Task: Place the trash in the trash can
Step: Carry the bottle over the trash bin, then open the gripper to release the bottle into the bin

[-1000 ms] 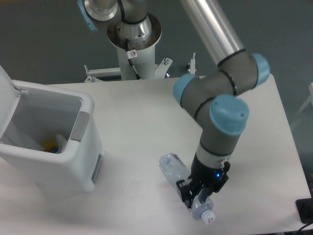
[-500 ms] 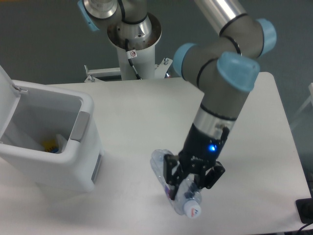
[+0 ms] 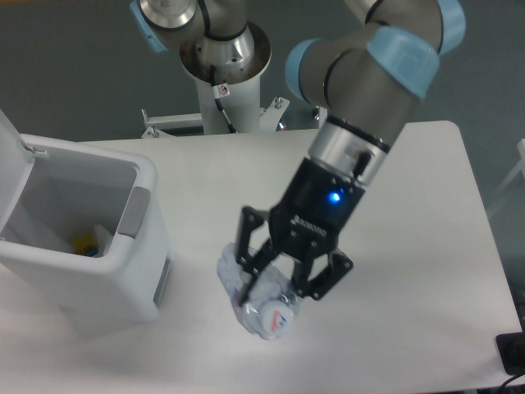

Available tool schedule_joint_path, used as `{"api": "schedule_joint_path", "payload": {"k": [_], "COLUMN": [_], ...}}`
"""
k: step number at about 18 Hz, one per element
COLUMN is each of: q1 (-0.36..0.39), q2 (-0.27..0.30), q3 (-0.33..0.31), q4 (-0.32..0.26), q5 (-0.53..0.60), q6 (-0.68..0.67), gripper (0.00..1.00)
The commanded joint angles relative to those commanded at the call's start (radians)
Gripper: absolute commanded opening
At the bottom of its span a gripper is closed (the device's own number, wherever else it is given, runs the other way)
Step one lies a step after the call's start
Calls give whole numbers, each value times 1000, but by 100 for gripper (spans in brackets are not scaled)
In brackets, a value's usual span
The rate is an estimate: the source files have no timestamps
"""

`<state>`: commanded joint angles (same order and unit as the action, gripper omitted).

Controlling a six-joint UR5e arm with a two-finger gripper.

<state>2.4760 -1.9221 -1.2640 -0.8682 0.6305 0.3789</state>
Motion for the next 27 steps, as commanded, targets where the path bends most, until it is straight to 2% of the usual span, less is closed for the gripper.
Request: {"api": "schedule_joint_path", "payload": {"k": [4, 9, 13, 14, 16, 19, 21, 25, 27], "q1": [-89, -183, -216, -224, -229, -236, -236, -236, -236], "q2": [9, 78, 141, 172, 187, 189, 189, 190, 195], "q3": [32, 11, -72, -115, -150, -214, -253, -271, -270], "q4": [0, -3, -2, 0, 0, 0, 0, 0, -2], "q5": [0, 0, 0, 2, 2, 3, 8, 14, 15], "q6": [2, -11, -5, 6, 40, 112, 132, 129, 121], "gripper": [45, 46, 47, 47, 49, 61, 73, 81, 98]}}
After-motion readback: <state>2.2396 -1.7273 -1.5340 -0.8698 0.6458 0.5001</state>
